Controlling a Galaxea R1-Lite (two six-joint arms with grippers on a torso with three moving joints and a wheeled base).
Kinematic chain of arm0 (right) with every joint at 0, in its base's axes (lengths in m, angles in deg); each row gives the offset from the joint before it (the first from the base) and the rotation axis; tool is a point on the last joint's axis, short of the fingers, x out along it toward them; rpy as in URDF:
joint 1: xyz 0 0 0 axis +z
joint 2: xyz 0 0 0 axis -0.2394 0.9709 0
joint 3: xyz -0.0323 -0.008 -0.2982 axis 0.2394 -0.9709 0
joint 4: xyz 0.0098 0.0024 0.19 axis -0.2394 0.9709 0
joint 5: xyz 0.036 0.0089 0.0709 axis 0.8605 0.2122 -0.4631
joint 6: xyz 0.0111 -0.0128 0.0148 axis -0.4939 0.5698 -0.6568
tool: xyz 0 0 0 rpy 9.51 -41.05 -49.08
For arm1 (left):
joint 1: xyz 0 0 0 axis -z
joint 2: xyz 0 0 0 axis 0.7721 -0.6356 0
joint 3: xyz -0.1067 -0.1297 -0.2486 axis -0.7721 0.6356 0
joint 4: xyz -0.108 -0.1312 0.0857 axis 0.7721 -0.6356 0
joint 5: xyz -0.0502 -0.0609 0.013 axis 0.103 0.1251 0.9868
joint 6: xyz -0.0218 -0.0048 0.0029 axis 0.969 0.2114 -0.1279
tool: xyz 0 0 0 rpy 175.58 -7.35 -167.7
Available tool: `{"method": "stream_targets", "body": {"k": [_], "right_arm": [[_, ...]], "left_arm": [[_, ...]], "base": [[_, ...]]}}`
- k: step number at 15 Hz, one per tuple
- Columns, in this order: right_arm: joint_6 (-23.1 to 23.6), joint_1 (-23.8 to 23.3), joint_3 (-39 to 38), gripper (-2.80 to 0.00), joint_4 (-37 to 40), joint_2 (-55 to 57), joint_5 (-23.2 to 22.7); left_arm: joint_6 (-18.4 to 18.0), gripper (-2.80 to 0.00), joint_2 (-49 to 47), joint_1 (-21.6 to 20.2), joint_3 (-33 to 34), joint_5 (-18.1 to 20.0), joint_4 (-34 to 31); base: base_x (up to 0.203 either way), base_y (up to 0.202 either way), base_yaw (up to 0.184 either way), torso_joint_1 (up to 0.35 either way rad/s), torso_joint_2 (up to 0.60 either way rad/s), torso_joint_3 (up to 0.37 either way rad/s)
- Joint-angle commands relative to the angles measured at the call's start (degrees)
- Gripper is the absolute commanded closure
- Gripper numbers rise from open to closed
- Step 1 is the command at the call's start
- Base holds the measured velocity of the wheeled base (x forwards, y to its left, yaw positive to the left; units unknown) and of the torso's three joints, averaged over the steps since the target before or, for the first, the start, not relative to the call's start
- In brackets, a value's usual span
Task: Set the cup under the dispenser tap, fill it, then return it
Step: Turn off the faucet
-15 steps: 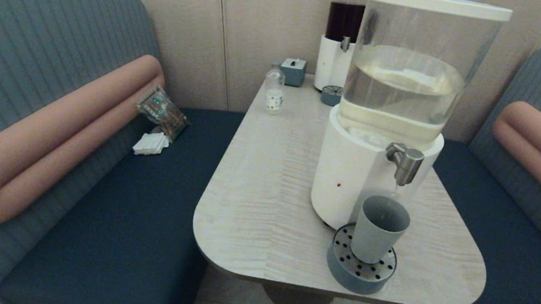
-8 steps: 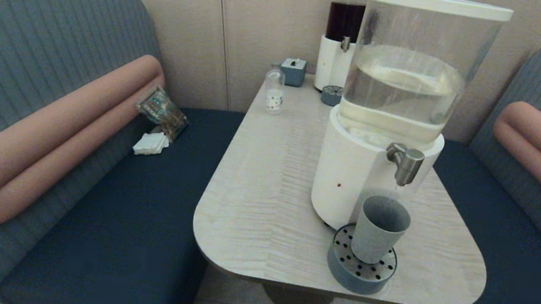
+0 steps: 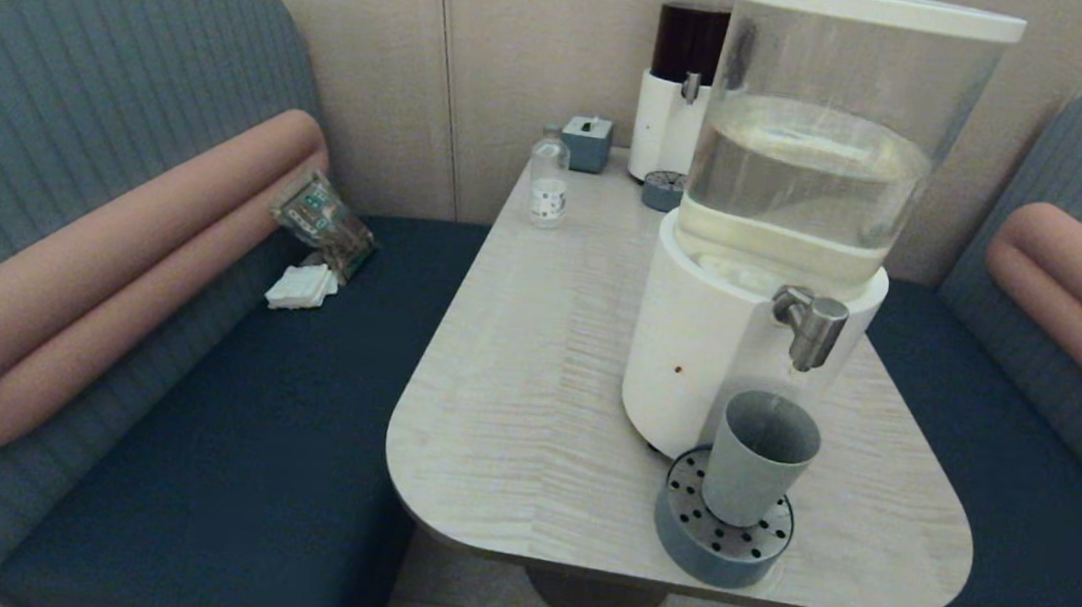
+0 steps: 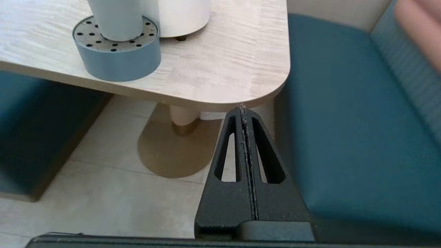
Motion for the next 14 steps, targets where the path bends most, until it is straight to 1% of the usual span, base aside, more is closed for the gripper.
{"method": "stream_targets", "body": {"k": [1,5,7,10,14], "right_arm": [[-1.2,0.0,0.2,0.00,0.2,0.0,0.1],[-4.0,0.0,0.3,0.00,0.3,0.3,1.2],[-3.9,0.0,0.3,0.00,0.2,0.2,1.5],[-2.5,-0.1,0.5,0.00,1.1,0.1,1.1],[-3.6,-0.1,-0.1,0.00,-0.8,0.0,1.2]], "left_arm": [[0.0,0.00,0.1,0.0,0.0,0.0,0.0],[0.0,0.00,0.1,0.0,0.0,0.0,0.0],[0.0,0.00,0.1,0.0,0.0,0.0,0.0],[0.0,0.00,0.1,0.0,0.0,0.0,0.0],[-0.4,0.00,0.1,0.0,-0.1,-0.1,-0.3]], "base": [[0.000,0.000,0.000,0.000,0.00,0.000],[0.000,0.000,0.000,0.000,0.00,0.000],[0.000,0.000,0.000,0.000,0.00,0.000],[0.000,0.000,0.000,0.000,0.00,0.000],[0.000,0.000,0.000,0.000,0.00,0.000]]}}
